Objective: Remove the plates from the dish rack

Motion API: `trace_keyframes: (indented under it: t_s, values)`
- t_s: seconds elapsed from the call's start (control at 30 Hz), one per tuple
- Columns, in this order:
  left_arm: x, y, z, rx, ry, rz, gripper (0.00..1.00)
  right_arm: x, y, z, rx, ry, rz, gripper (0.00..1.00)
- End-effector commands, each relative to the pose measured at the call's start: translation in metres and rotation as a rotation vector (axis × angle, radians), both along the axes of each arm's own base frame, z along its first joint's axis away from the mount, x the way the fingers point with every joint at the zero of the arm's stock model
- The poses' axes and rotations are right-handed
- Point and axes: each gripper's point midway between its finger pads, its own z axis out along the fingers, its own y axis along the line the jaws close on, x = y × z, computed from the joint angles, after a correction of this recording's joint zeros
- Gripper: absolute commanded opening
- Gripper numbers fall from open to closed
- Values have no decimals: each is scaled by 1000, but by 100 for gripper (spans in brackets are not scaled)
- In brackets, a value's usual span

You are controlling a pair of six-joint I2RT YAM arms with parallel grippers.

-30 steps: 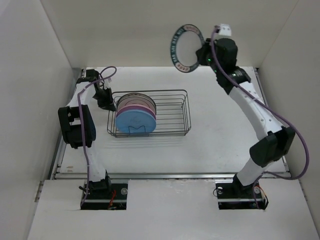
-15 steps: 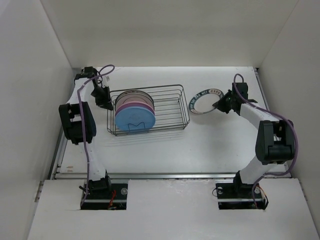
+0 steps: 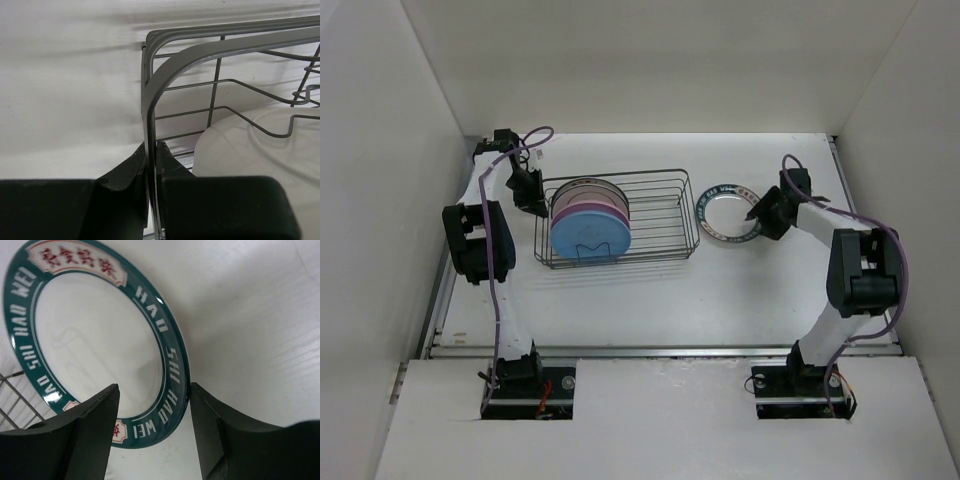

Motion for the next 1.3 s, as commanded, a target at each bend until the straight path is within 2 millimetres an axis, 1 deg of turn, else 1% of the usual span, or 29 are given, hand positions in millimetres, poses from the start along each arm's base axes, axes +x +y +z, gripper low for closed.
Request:
trace_keyframes:
  t_s: [0.0, 0.03, 0.07, 0.1, 0.13, 0.17, 0.2, 0.23, 0.3, 0.33, 0.37, 0.4, 0.47, 0.5, 0.53, 0.6, 0.63, 0.73, 0.77, 0.83, 0.87, 0.9, 0.93, 0.97, 1.03, 1.07, 1.1, 1.23, 1.27]
  values:
    - [9, -10, 17, -14, -58, -31, 4, 28, 10, 84, -231, -207, 168, 64]
    - [12, -8, 19, -1, -68, -28, 5, 34, 32, 113, -334, -267, 224, 66]
    - [12, -8, 19, 1, -70, -37, 7, 34, 44, 136, -394, -327, 268, 70]
    - [15, -10, 22, 11, -81, -44, 9, 34, 54, 151, -475, -366, 325, 72]
    - [15, -8, 22, 21, -81, -41, 9, 34, 65, 160, -517, -389, 347, 79]
    - [15, -8, 22, 22, -81, -41, 11, 31, 87, 182, -554, -447, 369, 82]
    - [17, -10, 24, 31, -90, -48, 11, 30, 100, 191, -568, -480, 397, 93]
    - [17, -10, 24, 31, -91, -48, 12, 23, 135, 206, -563, -559, 512, 93]
    - [17, -10, 28, 32, -100, -48, 12, 14, 175, 220, -562, -649, 642, 93]
    - [17, -10, 28, 32, -100, -48, 12, 11, 190, 221, -567, -670, 682, 94]
    - [17, -9, 28, 41, -99, -45, 12, 10, 200, 222, -572, -674, 691, 100]
    - [15, -9, 27, 42, -92, -54, 12, 16, 201, 221, -600, -646, 650, 100]
    - [15, -7, 31, 52, -100, -51, 13, 17, 205, 219, -584, -609, 660, 100]
    - [15, -7, 31, 52, -100, -51, 13, 10, 228, 224, -524, -654, 764, 98]
    - [15, -7, 34, 56, -112, -61, 13, 4, 239, 230, -491, -701, 837, 94]
    - [15, -7, 34, 56, -112, -61, 13, -8, 269, 239, -440, -823, 1011, 93]
    - [15, -7, 34, 56, -112, -61, 13, -29, 294, 242, -340, -877, 1158, 86]
    - [15, -7, 34, 56, -112, -61, 13, -62, 332, 234, -271, -895, 1391, 70]
    - [15, -7, 34, 56, -112, -61, 13, -73, 350, 214, -259, -851, 1465, 62]
    - [15, -5, 34, 66, -111, -58, 13, -86, 361, 197, -261, -794, 1533, 56]
    - [13, -5, 34, 63, -100, -50, 13, -95, 373, 189, -243, -785, 1569, 54]
    - [13, -3, 33, 75, -99, -47, 13, -98, 376, 189, -246, -791, 1583, 52]
    - [13, -3, 33, 75, -99, -47, 13, -97, 377, 182, -246, -775, 1588, 51]
    - [10, -3, 29, 73, -80, -48, 13, -104, 382, 182, -231, -779, 1607, 50]
    - [10, -3, 29, 73, -80, -48, 13, -104, 390, 174, -228, -773, 1619, 50]
    - [10, -3, 29, 73, -80, -48, 13, -101, 394, 176, -228, -790, 1614, 50]
    - [10, -3, 29, 73, -80, -48, 13, -96, 396, 170, -240, -776, 1608, 50]
    - [10, -3, 29, 73, -80, -48, 13, -76, 403, 159, -310, -743, 1558, 50]
    - [10, -3, 29, 73, -80, -48, 13, -76, 403, 165, -310, -746, 1557, 50]
